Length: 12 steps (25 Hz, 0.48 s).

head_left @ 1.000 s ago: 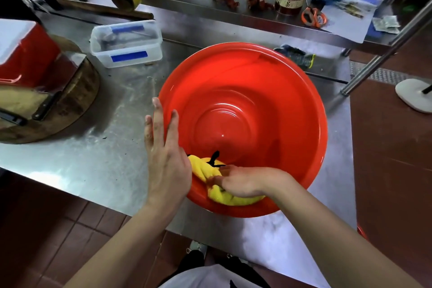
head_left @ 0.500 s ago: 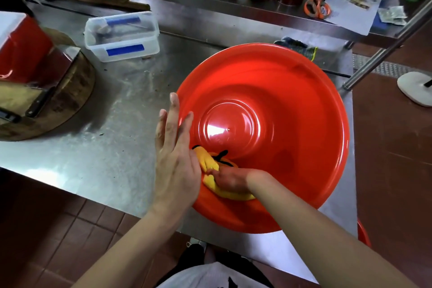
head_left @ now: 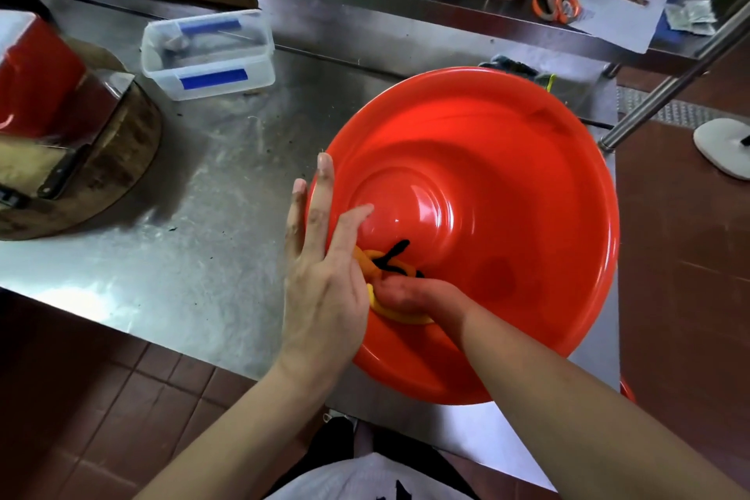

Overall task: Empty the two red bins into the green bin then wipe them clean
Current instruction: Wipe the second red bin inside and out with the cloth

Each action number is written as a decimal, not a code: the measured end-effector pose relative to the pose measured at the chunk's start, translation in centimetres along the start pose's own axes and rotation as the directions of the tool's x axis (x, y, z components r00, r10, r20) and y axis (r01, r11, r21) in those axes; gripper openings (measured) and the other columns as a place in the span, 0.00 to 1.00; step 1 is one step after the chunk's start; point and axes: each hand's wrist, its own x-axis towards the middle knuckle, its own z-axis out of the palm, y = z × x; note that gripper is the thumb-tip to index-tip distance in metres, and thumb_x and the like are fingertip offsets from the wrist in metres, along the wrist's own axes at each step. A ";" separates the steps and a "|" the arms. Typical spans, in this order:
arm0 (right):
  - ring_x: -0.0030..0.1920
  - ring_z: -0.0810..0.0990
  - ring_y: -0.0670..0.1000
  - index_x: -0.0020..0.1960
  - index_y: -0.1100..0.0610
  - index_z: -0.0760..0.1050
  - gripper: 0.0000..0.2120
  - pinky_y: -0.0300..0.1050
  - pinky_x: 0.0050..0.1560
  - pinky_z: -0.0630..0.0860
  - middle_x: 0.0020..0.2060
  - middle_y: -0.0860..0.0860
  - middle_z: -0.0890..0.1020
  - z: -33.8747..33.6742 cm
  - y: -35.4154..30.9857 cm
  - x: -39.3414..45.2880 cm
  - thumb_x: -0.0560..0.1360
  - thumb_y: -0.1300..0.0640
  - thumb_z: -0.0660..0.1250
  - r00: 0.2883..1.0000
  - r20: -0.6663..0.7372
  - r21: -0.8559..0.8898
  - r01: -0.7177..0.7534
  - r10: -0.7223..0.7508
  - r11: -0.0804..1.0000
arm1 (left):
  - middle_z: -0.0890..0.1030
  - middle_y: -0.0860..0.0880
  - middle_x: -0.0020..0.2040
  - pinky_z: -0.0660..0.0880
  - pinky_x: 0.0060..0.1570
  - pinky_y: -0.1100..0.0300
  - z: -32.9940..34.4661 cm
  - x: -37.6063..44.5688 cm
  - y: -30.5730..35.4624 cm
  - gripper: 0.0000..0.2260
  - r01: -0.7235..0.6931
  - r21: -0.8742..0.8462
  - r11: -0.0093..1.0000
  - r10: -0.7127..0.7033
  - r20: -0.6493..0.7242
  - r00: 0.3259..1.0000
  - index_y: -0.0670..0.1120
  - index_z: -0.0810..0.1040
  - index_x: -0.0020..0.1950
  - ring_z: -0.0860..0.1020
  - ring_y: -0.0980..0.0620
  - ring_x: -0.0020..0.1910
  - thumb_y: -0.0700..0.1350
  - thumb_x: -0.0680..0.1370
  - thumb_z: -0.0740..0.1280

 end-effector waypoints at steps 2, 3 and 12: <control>0.70 0.71 0.44 0.75 0.71 0.63 0.35 0.42 0.77 0.56 0.69 0.60 0.76 -0.5 -0.8 -0.4 0.85 0.42 0.44 0.845 0.517 0.321 -0.337 0.135 0.885 | 0.52 0.44 0.83 0.51 0.80 0.52 -0.1 0.7 0.4 0.27 0.023 0.001 1.000 -0.023 0.008 1.000 0.44 0.77 0.68 0.50 0.42 0.82 0.25 0.74 0.60; 0.79 0.59 0.51 0.80 0.64 0.58 0.30 0.48 0.79 0.50 0.78 0.61 0.63 -1.8 -1.3 -2.0 0.86 0.44 0.44 0.823 0.552 0.303 -0.346 0.132 0.888 | 0.52 0.44 0.83 0.49 0.80 0.53 -0.1 0.9 0.7 0.26 0.017 -0.002 1.000 -0.017 0.030 0.999 0.44 0.77 0.68 0.50 0.42 0.82 0.25 0.73 0.60; 0.76 0.62 0.59 0.80 0.54 0.60 0.23 0.50 0.73 0.60 0.77 0.58 0.62 -8.7 -3.3 -10.3 0.87 0.50 0.45 0.830 0.556 0.485 -0.278 -0.047 0.829 | 0.52 0.48 0.84 0.49 0.79 0.61 -0.3 2.2 -0.3 0.24 -0.032 0.005 0.999 0.031 0.053 0.998 0.46 0.76 0.66 0.51 0.44 0.82 0.25 0.75 0.60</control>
